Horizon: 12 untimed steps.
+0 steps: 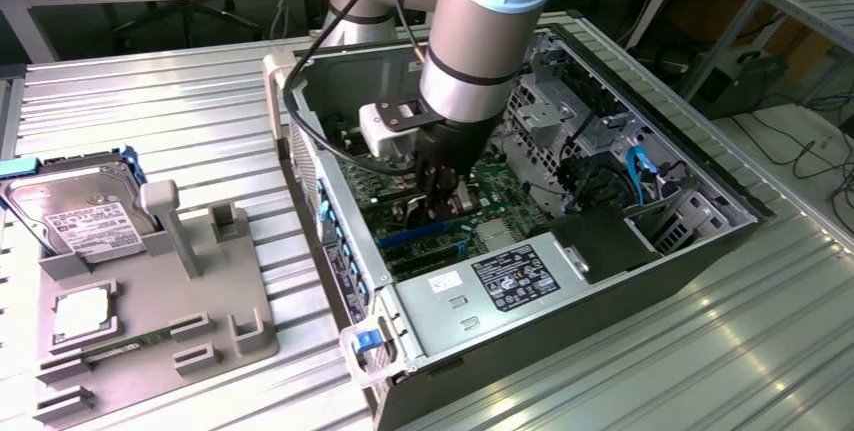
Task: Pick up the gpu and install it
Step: 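Insert the gpu into the slot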
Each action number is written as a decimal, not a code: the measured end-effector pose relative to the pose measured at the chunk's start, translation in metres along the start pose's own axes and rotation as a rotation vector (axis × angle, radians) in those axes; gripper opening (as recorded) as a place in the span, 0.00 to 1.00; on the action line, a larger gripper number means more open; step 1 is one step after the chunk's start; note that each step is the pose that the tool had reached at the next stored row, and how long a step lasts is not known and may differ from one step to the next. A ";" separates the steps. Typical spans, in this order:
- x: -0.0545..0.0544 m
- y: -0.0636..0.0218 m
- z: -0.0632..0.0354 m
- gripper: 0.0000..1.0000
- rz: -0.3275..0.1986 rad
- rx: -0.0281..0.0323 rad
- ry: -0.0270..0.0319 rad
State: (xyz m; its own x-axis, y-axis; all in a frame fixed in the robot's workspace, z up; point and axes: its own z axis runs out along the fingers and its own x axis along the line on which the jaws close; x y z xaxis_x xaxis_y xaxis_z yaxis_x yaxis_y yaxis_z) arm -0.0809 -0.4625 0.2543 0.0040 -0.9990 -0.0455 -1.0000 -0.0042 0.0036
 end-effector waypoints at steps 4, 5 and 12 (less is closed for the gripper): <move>0.000 0.0010 0.0019 0.27 0.000 -0.0005 -0.0002; 0.000 0.0011 0.0025 0.27 0.000 -0.0012 -0.0002; 0.000 0.0013 0.0092 0.27 0.001 -0.0124 -0.0003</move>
State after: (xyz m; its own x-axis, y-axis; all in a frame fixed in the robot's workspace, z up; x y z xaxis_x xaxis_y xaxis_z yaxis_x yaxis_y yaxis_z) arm -0.0822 -0.4626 0.2451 0.0034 -0.9989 -0.0458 -0.9999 -0.0041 0.0160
